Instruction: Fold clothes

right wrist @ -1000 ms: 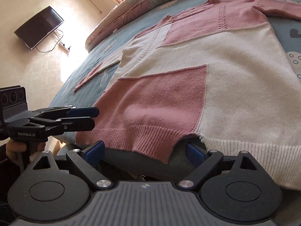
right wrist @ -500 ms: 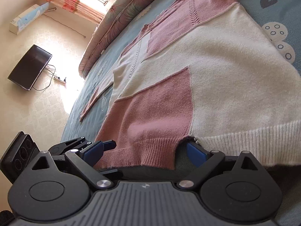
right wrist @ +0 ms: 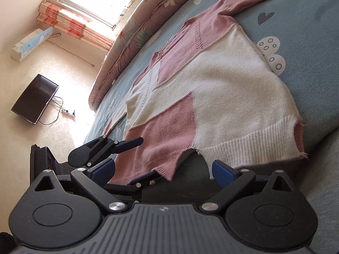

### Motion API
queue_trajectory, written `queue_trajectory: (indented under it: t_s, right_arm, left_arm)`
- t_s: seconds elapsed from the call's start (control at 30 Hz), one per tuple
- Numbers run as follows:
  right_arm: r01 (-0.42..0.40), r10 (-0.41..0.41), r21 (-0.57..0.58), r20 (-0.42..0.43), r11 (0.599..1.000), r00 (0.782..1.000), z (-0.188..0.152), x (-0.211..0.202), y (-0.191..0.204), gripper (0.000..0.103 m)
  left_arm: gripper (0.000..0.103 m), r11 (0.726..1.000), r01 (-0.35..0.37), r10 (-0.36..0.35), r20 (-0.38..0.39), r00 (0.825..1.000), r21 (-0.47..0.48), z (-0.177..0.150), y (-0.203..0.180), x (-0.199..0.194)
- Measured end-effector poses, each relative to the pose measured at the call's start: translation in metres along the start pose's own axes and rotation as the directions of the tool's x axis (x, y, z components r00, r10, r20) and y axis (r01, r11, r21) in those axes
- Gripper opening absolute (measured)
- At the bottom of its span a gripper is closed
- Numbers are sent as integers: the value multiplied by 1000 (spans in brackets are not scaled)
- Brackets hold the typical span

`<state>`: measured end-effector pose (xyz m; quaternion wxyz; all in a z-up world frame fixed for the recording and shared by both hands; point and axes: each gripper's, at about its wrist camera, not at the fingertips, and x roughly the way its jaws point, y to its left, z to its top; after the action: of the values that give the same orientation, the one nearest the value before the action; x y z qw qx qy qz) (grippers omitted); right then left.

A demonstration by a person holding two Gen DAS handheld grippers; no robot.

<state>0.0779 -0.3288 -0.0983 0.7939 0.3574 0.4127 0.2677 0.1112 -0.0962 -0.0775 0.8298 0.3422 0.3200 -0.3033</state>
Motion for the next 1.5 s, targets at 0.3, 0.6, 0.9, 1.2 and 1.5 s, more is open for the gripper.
queue_trajectory:
  t_s: [0.3,0.6,0.9,1.2,1.5]
  right_arm:
    - [-20,19,28,18,999,1000,-8,-3,-7,100]
    - [-15,14,47,19,999,1000,-11,2,-11,100]
    - [-19,15,81,50,997,999,-10,-2,-19,100]
    - [-20,12,76,105,997,994,-4,-18,-19,100]
    - [30,-33,23,152,999,988,20,-19,-16,100]
  left_arm:
    - [68,998,47,-45,-38,998,50,-5,-9,2]
    - [69,977,-51,54,-8,999,205,-2,-33,9]
    - [69,900,-205,192,71,979,384,-7,-55,12]
    - [70,996,-80,88,255,963,-42,18,11,-54]
    - [72,954,75,-34,145,989,-290,2,46,-7]
